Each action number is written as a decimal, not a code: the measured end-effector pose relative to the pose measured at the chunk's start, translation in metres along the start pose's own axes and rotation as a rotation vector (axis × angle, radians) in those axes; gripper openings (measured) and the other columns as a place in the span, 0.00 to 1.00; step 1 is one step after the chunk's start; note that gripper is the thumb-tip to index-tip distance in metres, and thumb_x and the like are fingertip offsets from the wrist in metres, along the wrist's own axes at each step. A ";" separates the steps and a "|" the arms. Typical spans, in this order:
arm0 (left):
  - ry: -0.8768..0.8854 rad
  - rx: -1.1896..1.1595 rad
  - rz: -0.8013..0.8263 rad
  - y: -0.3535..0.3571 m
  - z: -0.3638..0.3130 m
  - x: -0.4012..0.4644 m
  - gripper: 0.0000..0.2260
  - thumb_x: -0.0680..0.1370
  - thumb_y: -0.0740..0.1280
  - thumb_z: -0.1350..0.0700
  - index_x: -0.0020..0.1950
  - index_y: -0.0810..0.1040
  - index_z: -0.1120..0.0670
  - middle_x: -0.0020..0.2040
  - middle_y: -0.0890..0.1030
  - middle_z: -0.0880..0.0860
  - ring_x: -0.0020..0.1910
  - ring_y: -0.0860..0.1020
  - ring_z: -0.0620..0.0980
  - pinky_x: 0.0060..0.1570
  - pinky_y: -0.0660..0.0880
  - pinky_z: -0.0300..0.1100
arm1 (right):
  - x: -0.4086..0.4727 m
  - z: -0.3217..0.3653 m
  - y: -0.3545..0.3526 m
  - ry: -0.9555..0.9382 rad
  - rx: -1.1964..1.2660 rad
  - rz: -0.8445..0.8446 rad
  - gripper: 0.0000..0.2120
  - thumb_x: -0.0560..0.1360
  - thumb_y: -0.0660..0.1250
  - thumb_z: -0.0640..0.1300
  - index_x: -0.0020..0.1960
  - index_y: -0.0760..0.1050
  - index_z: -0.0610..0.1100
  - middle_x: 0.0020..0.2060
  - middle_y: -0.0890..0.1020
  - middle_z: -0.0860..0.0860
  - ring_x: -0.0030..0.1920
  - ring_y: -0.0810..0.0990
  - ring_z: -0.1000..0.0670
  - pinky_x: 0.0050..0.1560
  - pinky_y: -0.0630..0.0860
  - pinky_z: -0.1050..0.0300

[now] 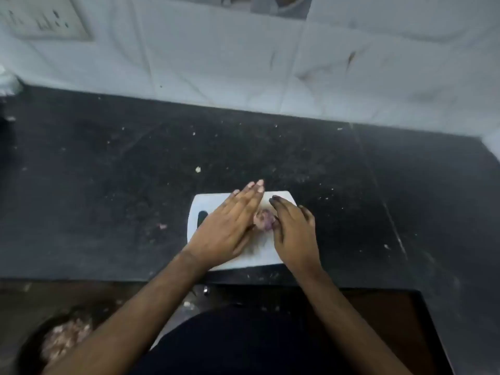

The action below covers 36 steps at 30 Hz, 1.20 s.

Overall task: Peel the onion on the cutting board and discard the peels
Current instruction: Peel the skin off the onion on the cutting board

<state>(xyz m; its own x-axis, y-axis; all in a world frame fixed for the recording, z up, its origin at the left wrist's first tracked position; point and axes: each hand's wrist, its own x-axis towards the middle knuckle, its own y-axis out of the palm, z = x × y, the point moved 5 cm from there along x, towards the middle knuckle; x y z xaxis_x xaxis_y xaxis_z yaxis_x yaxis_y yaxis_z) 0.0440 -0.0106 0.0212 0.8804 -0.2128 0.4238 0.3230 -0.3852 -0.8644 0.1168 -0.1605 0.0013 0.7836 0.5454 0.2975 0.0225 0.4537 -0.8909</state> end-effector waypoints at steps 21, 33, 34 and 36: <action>-0.571 -0.659 0.084 0.093 0.041 0.002 0.34 0.72 0.80 0.55 0.76 0.72 0.54 0.69 0.80 0.49 0.67 0.78 0.44 0.68 0.75 0.43 | -0.009 -0.041 0.060 0.227 0.513 0.069 0.21 0.82 0.62 0.54 0.74 0.70 0.53 0.63 0.82 0.48 0.64 0.80 0.50 0.63 0.79 0.52; -0.452 -0.599 0.015 0.100 0.036 -0.006 0.31 0.75 0.78 0.56 0.77 0.72 0.52 0.60 0.78 0.49 0.59 0.78 0.46 0.62 0.75 0.39 | -0.008 -0.041 0.053 0.089 0.562 -0.090 0.10 0.84 0.64 0.53 0.51 0.77 0.47 0.45 0.78 0.64 0.51 0.79 0.48 0.49 0.76 0.57; -0.476 -0.649 -0.006 0.099 0.036 -0.008 0.33 0.74 0.78 0.58 0.77 0.70 0.52 0.60 0.79 0.50 0.59 0.79 0.45 0.62 0.76 0.39 | -0.009 -0.042 0.053 0.077 0.558 -0.100 0.11 0.85 0.63 0.51 0.50 0.76 0.45 0.45 0.79 0.62 0.50 0.79 0.46 0.48 0.77 0.52; -0.504 -0.713 -0.035 0.098 0.036 -0.010 0.32 0.73 0.80 0.60 0.72 0.68 0.52 0.61 0.81 0.51 0.59 0.81 0.44 0.62 0.77 0.38 | -0.010 -0.044 0.056 0.085 0.543 -0.111 0.11 0.85 0.62 0.49 0.49 0.75 0.43 0.43 0.79 0.57 0.48 0.79 0.46 0.46 0.77 0.48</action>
<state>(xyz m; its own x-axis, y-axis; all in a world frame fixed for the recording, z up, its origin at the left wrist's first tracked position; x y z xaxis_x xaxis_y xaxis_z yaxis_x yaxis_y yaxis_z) 0.0792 -0.0141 -0.0777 0.9772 0.1670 0.1311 0.2067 -0.8902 -0.4061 0.1379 -0.1719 -0.0666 0.8423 0.4251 0.3313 -0.1972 0.8152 -0.5446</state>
